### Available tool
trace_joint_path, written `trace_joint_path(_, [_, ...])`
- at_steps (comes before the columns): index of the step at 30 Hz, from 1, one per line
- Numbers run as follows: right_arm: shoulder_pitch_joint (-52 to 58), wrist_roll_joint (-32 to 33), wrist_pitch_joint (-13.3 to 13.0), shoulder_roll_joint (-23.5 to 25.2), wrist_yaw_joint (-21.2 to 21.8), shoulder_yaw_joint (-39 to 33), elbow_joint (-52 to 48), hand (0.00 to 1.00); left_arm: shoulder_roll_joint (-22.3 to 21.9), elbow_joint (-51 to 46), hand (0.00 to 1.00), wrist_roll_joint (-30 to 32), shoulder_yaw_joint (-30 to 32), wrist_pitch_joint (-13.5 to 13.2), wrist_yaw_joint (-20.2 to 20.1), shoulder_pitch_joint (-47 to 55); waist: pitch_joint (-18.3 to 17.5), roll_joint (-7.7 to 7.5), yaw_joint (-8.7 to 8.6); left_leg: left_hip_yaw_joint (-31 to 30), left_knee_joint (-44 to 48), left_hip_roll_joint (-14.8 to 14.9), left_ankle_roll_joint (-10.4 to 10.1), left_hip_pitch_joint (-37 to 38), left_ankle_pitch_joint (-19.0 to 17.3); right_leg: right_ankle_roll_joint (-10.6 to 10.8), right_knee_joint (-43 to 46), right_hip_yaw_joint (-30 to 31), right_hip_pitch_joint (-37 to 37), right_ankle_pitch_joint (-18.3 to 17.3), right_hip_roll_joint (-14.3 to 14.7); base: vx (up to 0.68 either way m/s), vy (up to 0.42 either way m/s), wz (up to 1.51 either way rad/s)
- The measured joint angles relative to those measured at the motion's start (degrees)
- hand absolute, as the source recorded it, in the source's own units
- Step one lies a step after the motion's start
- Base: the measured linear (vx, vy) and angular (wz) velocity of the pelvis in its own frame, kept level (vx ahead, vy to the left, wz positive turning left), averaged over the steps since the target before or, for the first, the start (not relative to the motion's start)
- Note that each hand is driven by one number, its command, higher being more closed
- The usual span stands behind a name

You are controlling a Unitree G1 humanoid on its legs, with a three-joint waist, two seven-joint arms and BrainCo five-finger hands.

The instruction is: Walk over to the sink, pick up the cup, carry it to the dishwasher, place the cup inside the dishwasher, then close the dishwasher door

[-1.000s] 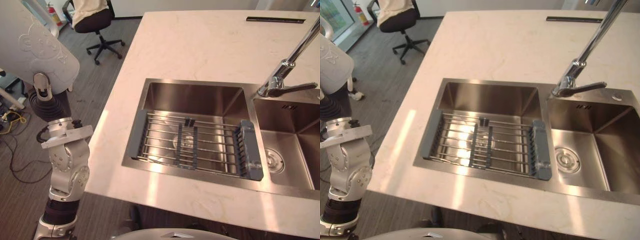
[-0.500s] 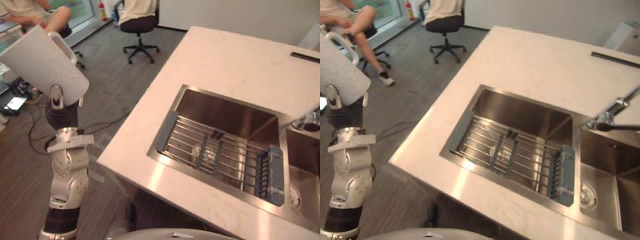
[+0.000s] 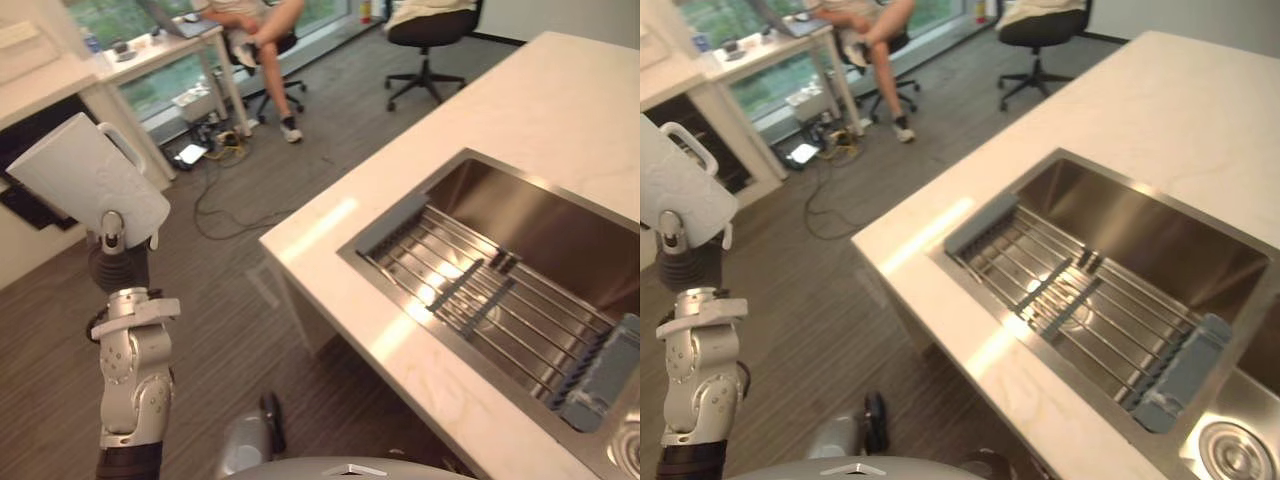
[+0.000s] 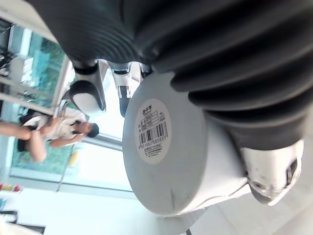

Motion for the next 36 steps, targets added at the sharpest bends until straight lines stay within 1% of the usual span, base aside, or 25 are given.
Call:
trace_joint_path(1, [0.8, 0.2, 0.2, -0.6, 0.0, 0.6, 0.2, 0.00, 0.0, -0.1, 1.00, 0.0, 0.3, -0.4, -0.1, -0.2, -0.4, -0.40, -0.64, 2.9, 4.5, 4.0, 1.1, 1.6, 2.2, 0.0, 1.8, -2.5, 0.0, 0.1, -2.4, -0.15, 0.039, 1.20])
trace_joint_path(3, [3.2, 0.8, 0.0, -2.7, 0.1, 1.1, -0.7, 0.00, -0.5, -0.4, 1.00, -0.1, -0.1, -0.8, -1.1, -0.3, -1.5, 0.71, -1.27, 10.8, 12.0, 9.8, 11.5, 4.5, 15.5, -2.8, 10.7, -6.8, -1.6, -1.2, -5.9, -0.12, 0.068, 1.20])
trace_joint_path(4, [4.6, 1.4, -0.6, -5.2, 0.4, -0.4, -0.1, 0.00, -2.0, 0.4, 1.00, -0.8, 0.3, -2.0, -1.8, -0.7, -2.7, 2.71, -2.56, 16.7, 5.5, 9.5, 11.6, 6.8, 12.1, -4.7, 16.5, -8.3, -7.2, -5.2, -5.9, -0.22, 0.077, 1.53])
trace_joint_path(5, [4.8, 1.4, -0.5, -3.7, 0.5, -0.7, -0.1, 0.00, -1.3, 0.7, 1.00, -1.0, 1.4, -1.7, -1.7, -1.6, -3.6, 0.47, -3.76, 18.0, -1.9, 5.8, 11.5, 8.2, 13.0, -6.5, 10.6, -9.3, -8.0, -3.8, -5.1, -0.31, 0.070, 2.58])
trace_joint_path(6, [6.0, 1.4, -1.6, -1.2, 1.2, -1.6, 0.0, 0.00, -1.1, 1.8, 1.00, -1.4, 1.8, -1.7, -1.5, -4.9, -3.3, -0.52, -6.08, 23.1, 2.1, 7.1, 12.0, 8.4, 8.8, -3.8, 8.7, -12.5, -6.5, -0.8, -6.0, -0.24, -0.059, 2.07])
trace_joint_path(7, [6.3, 1.2, -2.7, -0.4, 2.2, -1.5, 0.4, 0.00, 0.1, 1.9, 1.00, -1.4, 2.6, -2.8, -1.4, -5.5, -3.0, -1.97, -5.17, 26.8, 7.6, 10.3, 7.5, 11.8, 8.0, -3.9, 8.0, -13.5, -6.3, 0.4, -6.4, -0.19, -0.058, 1.85])
trace_joint_path(9, [7.0, 0.9, -4.0, -0.4, 3.4, -1.3, 0.0, 0.00, 0.7, 1.8, 1.00, -1.4, 3.0, -2.7, -1.1, -6.2, -3.3, -1.36, -5.27, 29.2, 7.1, 11.7, 5.2, 17.6, 14.6, -3.2, 6.6, -16.9, -4.4, 1.6, -5.9, -0.12, 0.023, 0.83])
trace_joint_path(10, [7.0, -0.7, -4.9, -0.9, 4.3, -1.3, 0.4, 0.00, 1.5, 1.7, 1.00, -0.9, 3.4, -2.0, -0.7, -6.8, -3.3, -0.47, -5.57, 29.1, 4.5, 10.9, 3.6, 19.7, 13.8, -3.5, 4.9, -18.7, -3.1, 2.7, -5.4, -0.17, 0.124, 0.49])
trace_joint_path(12, [6.9, -2.8, -5.7, 0.5, 5.2, -0.9, 0.8, 0.00, 4.3, 1.0, 1.00, -0.9, 4.8, -0.9, 0.7, -6.3, -3.3, -0.51, -4.12, 28.9, 4.9, 10.7, 2.8, 20.1, 9.7, -4.5, -0.1, -19.0, -1.3, 4.7, -3.4, -0.13, 0.114, 0.06])
trace_joint_path(13, [7.0, -4.5, -6.2, 0.9, 5.4, -0.4, 0.9, 0.00, 4.9, -0.2, 1.00, -1.0, 5.1, -0.2, 1.4, -5.7, -3.7, -0.03, -4.15, 27.7, 6.7, 10.0, -0.9, 19.9, 4.4, -3.6, -1.8, -20.5, -0.2, 6.4, -2.8, -0.07, 0.121, 0.22])
trace_joint_path(14, [7.7, -6.0, -6.3, 1.0, 5.4, -0.3, 0.2, 0.00, 5.0, -2.4, 1.00, -0.9, 4.7, 1.1, 1.4, -5.0, -4.4, 1.22, -4.79, 29.8, 5.8, 9.2, -3.2, 20.3, -1.7, -1.9, -3.5, -22.9, 1.8, 8.5, -1.7, -0.04, 0.230, 0.84])
trace_joint_path(15, [9.0, -6.7, -5.9, 1.8, 4.9, 1.1, -1.2, 0.00, 5.0, -4.5, 1.00, -0.9, 3.5, 1.9, 0.6, -4.1, -4.8, 2.13, -6.31, 32.4, -0.1, 7.8, -5.9, 21.9, -5.2, -1.7, -4.3, -26.2, 4.0, 9.9, -0.9, -0.04, 0.242, 1.14])
trace_joint_path(16, [9.7, -6.5, -5.7, 2.3, 4.4, 2.1, -2.1, 0.00, 4.9, -5.2, 1.00, -0.9, 2.6, 2.2, -0.4, -4.0, -4.9, 2.40, -6.88, 32.2, -3.7, 6.2, -7.5, 22.3, -6.3, -1.6, -4.4, -28.0, 4.6, 10.4, -0.8, -0.05, 0.237, 1.42])
trace_joint_path(17, [10.3, -6.0, -4.8, 4.1, 3.4, 2.4, -2.8, 0.00, 5.1, -5.1, 1.00, -1.0, 1.4, 2.8, -2.2, -3.9, -5.3, 1.81, -6.81, 30.2, -11.0, 2.3, -10.0, 22.3, -4.9, -1.5, -4.5, -29.8, 4.7, 11.3, -2.0, -0.12, 0.202, 1.06])
trace_joint_path(19, [9.7, -4.1, -4.1, 5.6, 1.5, 2.2, -2.7, 0.00, 5.1, -4.3, 1.00, -1.0, 0.3, 5.2, -2.9, -3.1, -5.0, 0.42, -5.67, 27.2, -18.1, -2.8, -7.9, 22.0, -2.0, -1.3, -6.5, -28.3, 4.8, 15.5, -3.0, -0.15, 0.245, 0.99])
trace_joint_path(20, [9.5, -3.4, -4.0, 5.7, 1.2, 1.9, -2.7, 0.00, 5.1, -3.7, 1.00, -1.1, 0.1, 5.6, -3.0, -3.3, -4.8, 0.25, -5.65, 26.0, -18.7, -3.5, -7.5, 21.6, -1.7, -1.5, -6.4, -26.7, 4.9, 16.5, -3.4, -0.09, 0.262, 1.15])
trace_joint_path(22, [9.8, -1.0, -3.8, 5.8, 1.2, 0.7, -2.4, 0.00, 5.1, 2.2, 1.00, -2.5, -3.0, 5.9, -3.9, -4.5, -4.5, 0.80, -6.33, 18.7, -19.7, -5.0, -5.8, 19.5, -1.7, -5.9, -0.3, -11.1, 1.8, 18.2, -4.7, -0.02, 0.233, 1.60])
trace_joint_path(23, [9.9, -0.9, -3.7, 6.5, 1.6, 0.1, -1.9, 0.00, 4.7, 4.8, 1.00, -2.8, -4.2, 5.8, -4.5, -5.1, -4.1, 1.47, -7.13, 15.3, -19.6, -4.8, -5.1, 18.5, -1.6, -2.9, -0.2, -2.1, 0.4, 13.1, -2.0, 0.03, 0.080, 1.86])
trace_joint_path(24, [9.9, -0.1, -3.8, 7.2, 2.1, -0.5, -1.6, 0.00, 4.1, 7.3, 1.00, -3.4, -4.8, 5.8, -5.6, -5.9, -3.8, 1.01, -7.68, 12.0, -19.7, -4.9, -4.8, 17.7, -1.4, -1.7, -1.1, 4.8, 0.0, 9.6, 1.4, 0.04, -0.016, 1.78])
trace_joint_path(25, [9.9, 0.6, -3.9, 7.8, 2.7, -0.4, -1.0, 0.00, 3.4, 9.6, 1.00, -3.9, -5.4, 5.7, -6.3, -6.3, -3.3, -0.59, -7.50, 9.6, -19.7, -5.8, -4.6, 17.7, -0.9, -0.9, -3.0, 9.3, -0.6, 8.9, 4.5, 0.04, -0.041, 1.37])
trace_joint_path(26, [9.7, 0.6, -4.1, 8.1, 2.9, -0.3, -0.6, 0.00, 3.4, 10.0, 1.00, -4.2, -5.5, 5.7, -6.4, -6.2, -3.2, -1.96, -6.99, 8.9, -19.7, -6.8, -4.6, 17.8, -0.9, -1.0, -4.5, 10.3, -1.3, 10.3, 5.1, 0.03, -0.064, 0.91])
trace_joint_path(27, [9.4, 0.5, -4.7, 8.2, 3.4, 0.6, -0.4, 0.00, 2.6, 10.7, 1.00, -4.3, -5.4, 5.4, -6.6, -5.0, -3.4, -3.83, -5.73, 8.4, -19.9, -8.8, -5.0, 18.2, -1.1, 0.1, -6.6, 9.1, -1.1, 10.6, 4.3, 0.04, -0.065, 0.30])
trace_joint_path(30, [6.0, 0.0, -4.2, 6.3, 5.3, 2.3, -0.6, 0.00, 2.3, 10.5, 1.00, -4.3, -6.0, 5.2, -8.0, -4.3, -3.9, -3.46, -5.22, 8.4, -19.7, -9.2, -5.1, 16.8, -1.2, 1.6, -13.1, 9.8, 0.7, 11.6, 5.2, 0.07, -0.036, 0.00])
trace_joint_path(33, [4.1, 0.0, -1.4, 5.5, 6.8, 5.4, -2.6, 0.00, 2.3, 10.7, 1.00, -4.2, -9.7, 5.9, -8.1, -4.3, -3.8, -1.97, -5.53, 8.4, -19.9, -9.0, -4.8, 17.1, -0.9, 1.4, -17.3, 9.7, 2.8, 12.5, 6.4, 0.02, -0.043, -0.03])
trace_joint_path(36, [3.1, -0.5, -0.7, 5.3, 6.7, 9.1, -3.3, 0.00, 2.3, 10.7, 1.00, -4.1, -10.8, 6.3, -9.1, -4.2, -4.2, -1.56, -6.06, 8.5, -22.4, -8.5, -5.4, 19.2, 0.6, 1.0, -18.6, 9.6, 4.2, 12.8, 7.9, 0.00, -0.058, -0.07])
